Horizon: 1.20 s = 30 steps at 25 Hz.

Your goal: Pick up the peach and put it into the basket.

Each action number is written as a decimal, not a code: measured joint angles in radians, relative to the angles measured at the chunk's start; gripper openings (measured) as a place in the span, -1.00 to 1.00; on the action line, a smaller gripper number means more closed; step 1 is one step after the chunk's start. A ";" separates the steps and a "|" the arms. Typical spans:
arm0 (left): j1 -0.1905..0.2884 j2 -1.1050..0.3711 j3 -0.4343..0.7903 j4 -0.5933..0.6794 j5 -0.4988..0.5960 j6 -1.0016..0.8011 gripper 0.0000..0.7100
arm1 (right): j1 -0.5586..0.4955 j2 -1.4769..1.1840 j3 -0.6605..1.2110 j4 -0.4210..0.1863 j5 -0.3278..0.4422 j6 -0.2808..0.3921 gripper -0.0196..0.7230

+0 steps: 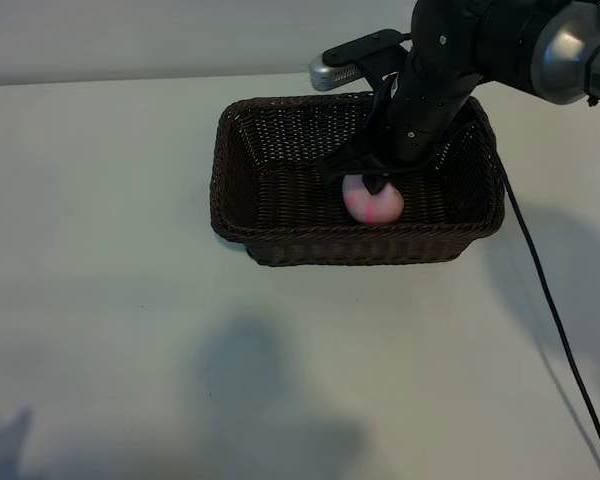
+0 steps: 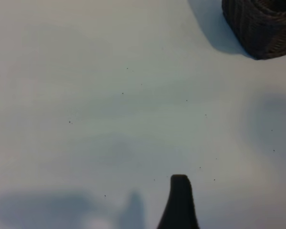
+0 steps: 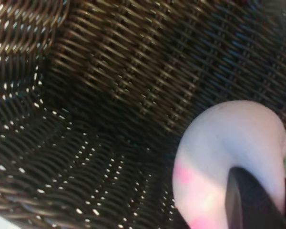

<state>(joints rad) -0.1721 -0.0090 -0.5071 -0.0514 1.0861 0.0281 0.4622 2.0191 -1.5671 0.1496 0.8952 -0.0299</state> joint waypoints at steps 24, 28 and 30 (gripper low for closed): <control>0.000 0.000 0.000 0.000 0.000 0.000 0.66 | -0.181 -0.005 -0.298 -0.101 0.285 -0.029 0.71; 0.000 0.000 0.000 0.000 0.000 0.000 0.66 | -0.368 -0.005 -0.299 -0.118 0.310 -0.054 0.67; 0.000 0.000 0.000 0.000 0.000 0.000 0.66 | -0.460 -0.005 -0.299 -0.125 0.311 -0.059 0.67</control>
<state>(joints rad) -0.1721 -0.0090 -0.5071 -0.0514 1.0861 0.0281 0.0021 2.0146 -1.8665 0.0243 1.2067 -0.0891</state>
